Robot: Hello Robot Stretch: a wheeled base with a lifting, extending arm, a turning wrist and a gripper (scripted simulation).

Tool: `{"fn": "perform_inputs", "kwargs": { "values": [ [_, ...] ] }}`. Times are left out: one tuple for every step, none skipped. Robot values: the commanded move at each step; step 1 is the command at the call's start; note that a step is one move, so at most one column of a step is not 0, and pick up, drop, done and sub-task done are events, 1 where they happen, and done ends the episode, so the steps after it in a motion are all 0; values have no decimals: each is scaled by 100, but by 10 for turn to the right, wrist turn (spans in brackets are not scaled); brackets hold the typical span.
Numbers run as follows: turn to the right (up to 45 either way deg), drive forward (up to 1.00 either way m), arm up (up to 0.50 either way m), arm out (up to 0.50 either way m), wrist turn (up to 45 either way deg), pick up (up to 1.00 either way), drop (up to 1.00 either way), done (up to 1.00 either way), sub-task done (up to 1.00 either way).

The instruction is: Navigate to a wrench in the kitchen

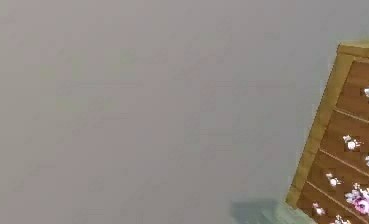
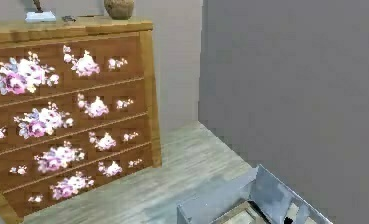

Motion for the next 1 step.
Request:
{"fn": "perform_inputs", "kwargs": {
  "values": [
    [-450,0,0,0,0,0,0,0,0]
  ]
}}
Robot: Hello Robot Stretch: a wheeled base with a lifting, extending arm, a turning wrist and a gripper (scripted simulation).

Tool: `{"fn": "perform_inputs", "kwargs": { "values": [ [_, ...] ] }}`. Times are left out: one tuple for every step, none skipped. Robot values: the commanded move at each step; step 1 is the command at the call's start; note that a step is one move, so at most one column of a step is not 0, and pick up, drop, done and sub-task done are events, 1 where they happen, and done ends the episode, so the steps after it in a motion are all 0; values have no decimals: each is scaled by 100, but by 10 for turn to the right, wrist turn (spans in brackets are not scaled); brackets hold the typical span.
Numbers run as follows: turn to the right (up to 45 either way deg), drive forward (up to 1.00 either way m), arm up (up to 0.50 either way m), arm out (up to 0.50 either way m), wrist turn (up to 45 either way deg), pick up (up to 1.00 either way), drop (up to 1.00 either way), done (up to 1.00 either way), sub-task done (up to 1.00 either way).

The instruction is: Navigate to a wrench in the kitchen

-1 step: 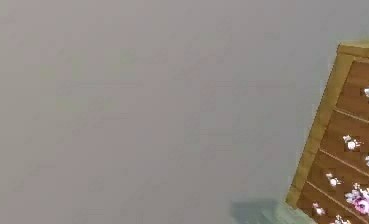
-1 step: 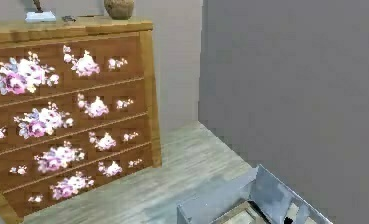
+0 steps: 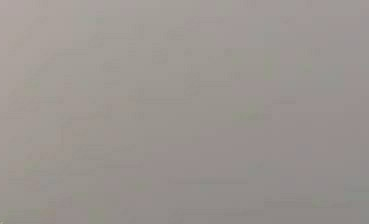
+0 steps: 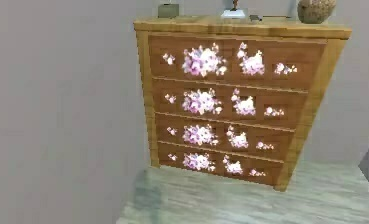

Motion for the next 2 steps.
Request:
{"fn": "perform_inputs", "kwargs": {
  "values": [
    [-450,0,0,0,0,0,0,0,0],
    [-330,0,0,0,0,0,0,0,0]
  ]
}}
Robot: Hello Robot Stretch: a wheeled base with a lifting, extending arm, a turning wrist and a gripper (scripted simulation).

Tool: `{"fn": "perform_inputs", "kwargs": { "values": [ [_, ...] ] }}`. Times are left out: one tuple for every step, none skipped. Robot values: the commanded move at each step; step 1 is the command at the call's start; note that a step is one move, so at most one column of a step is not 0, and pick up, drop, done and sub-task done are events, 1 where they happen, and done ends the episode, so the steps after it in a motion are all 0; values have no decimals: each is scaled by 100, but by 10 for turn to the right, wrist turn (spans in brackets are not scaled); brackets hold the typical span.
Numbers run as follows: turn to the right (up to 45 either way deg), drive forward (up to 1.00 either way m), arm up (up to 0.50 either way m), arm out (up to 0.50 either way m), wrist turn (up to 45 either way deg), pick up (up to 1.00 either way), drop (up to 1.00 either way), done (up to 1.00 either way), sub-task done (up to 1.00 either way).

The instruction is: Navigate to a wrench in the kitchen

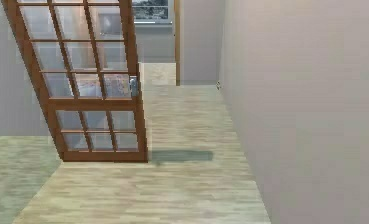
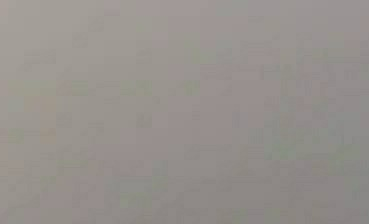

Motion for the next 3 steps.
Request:
{"fn": "perform_inputs", "kwargs": {
  "values": [
    [0,75,0,0,0,0,0,0,0],
    [-390,0,0,0,0,0,0,0,0],
    [0,40,0,0,0,0,0,0,0]
  ]
}}
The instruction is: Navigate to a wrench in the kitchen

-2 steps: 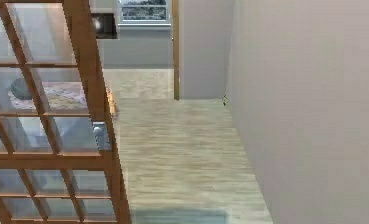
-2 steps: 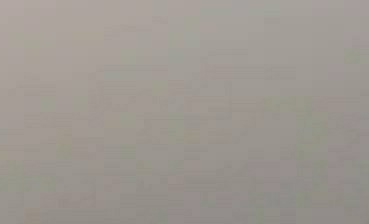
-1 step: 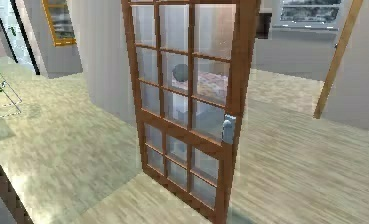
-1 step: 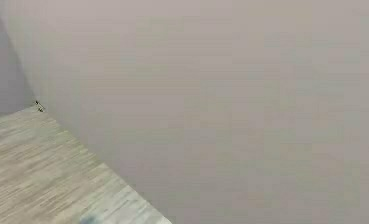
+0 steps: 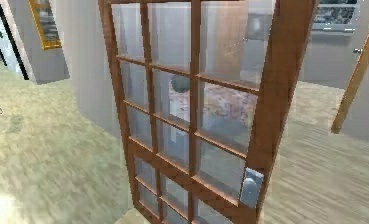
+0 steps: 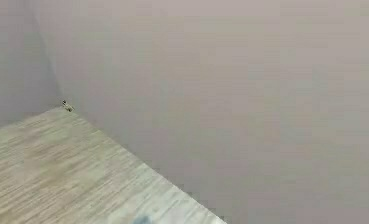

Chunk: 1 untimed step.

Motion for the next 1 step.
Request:
{"fn": "perform_inputs", "kwargs": {
  "values": [
    [-450,0,0,0,0,0,0,0,0]
  ]
}}
